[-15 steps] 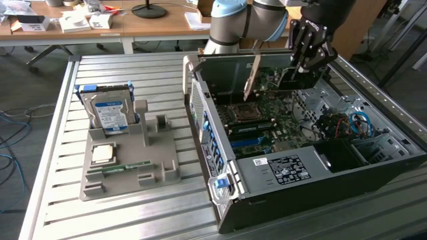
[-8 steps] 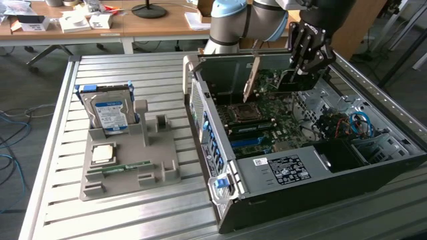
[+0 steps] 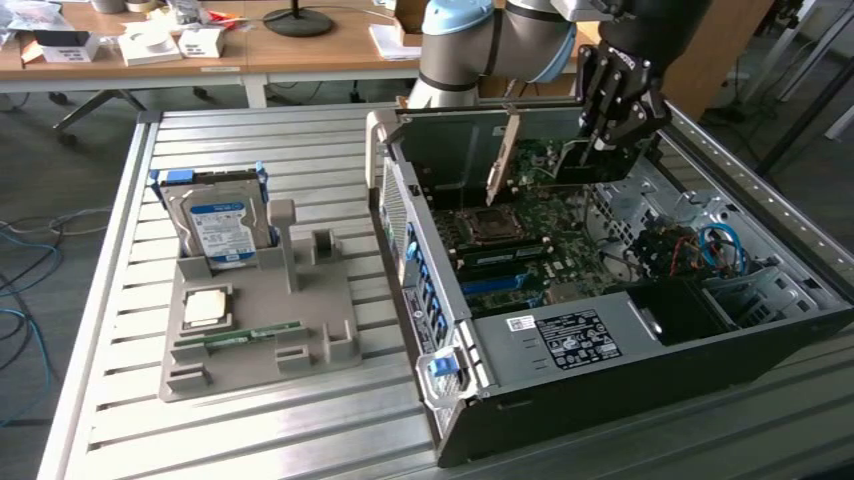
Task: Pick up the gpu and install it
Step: 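Insert the gpu into the slot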
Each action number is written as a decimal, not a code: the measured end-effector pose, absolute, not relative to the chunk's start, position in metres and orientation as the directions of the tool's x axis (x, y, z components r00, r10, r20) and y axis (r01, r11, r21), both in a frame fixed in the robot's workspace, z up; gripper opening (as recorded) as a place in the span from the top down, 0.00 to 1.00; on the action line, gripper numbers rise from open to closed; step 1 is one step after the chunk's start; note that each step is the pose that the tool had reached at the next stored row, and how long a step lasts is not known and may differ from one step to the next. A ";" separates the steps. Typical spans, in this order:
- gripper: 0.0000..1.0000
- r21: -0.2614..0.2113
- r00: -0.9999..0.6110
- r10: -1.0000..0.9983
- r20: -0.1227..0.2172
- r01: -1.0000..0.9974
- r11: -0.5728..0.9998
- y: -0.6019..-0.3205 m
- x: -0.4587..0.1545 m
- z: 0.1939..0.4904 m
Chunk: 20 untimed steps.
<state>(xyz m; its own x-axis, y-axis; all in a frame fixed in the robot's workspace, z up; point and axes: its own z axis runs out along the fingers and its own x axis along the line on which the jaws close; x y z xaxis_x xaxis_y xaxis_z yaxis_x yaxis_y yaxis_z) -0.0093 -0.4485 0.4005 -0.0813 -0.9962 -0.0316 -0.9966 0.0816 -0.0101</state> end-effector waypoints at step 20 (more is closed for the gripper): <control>0.74 -0.010 -0.081 -0.996 -0.032 -0.997 0.082 -0.449 -0.009 0.391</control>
